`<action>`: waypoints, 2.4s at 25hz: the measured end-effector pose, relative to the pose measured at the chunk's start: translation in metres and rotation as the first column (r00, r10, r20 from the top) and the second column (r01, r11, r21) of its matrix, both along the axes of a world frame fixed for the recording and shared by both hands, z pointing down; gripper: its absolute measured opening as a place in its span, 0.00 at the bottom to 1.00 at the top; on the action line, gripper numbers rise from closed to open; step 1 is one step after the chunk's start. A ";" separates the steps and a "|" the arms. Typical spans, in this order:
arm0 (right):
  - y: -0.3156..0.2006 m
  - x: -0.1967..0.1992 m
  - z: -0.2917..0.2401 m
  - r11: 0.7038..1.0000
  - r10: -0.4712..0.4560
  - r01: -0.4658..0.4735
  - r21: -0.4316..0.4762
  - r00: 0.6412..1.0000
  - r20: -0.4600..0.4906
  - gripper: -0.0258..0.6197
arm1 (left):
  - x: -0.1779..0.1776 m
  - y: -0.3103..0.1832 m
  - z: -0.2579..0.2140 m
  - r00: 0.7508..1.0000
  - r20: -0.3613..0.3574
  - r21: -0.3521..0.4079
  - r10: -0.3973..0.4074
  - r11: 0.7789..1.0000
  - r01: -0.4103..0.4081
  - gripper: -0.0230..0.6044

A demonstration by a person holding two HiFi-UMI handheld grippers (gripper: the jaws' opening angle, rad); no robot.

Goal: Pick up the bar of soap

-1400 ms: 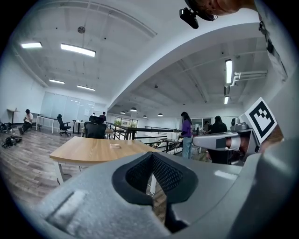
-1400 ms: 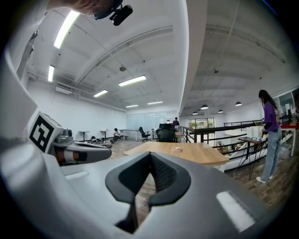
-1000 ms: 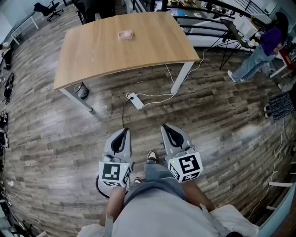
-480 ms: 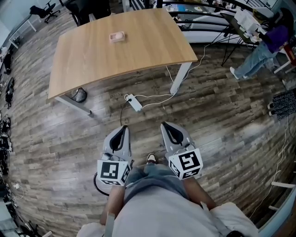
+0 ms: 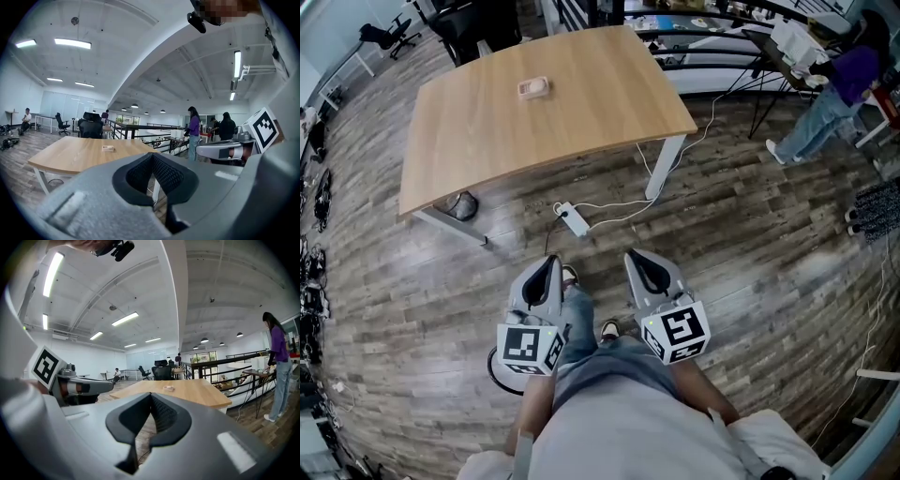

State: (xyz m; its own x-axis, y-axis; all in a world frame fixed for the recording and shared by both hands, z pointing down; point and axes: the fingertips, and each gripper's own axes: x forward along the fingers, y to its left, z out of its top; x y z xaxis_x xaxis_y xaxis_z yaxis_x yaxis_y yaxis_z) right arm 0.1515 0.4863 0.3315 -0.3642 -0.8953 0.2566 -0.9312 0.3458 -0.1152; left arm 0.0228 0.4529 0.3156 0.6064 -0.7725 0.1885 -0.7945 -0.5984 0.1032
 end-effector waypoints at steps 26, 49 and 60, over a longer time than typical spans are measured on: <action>-0.199 -0.058 -0.002 0.999 -0.032 0.032 -0.001 0.999 -0.020 0.04 | -0.040 -0.206 -0.003 0.999 -0.032 0.014 0.022 1.000 -0.021 0.04; -0.358 -0.095 -0.003 1.000 -0.011 0.009 -0.017 0.989 -0.147 0.04 | -0.074 -0.372 0.012 0.992 -0.109 -0.022 0.062 0.998 -0.065 0.04; -0.426 -0.076 0.005 1.000 -0.030 0.029 -0.009 0.992 -0.127 0.05 | -0.059 -0.427 0.027 0.997 -0.067 -0.065 0.029 0.997 -0.034 0.04</action>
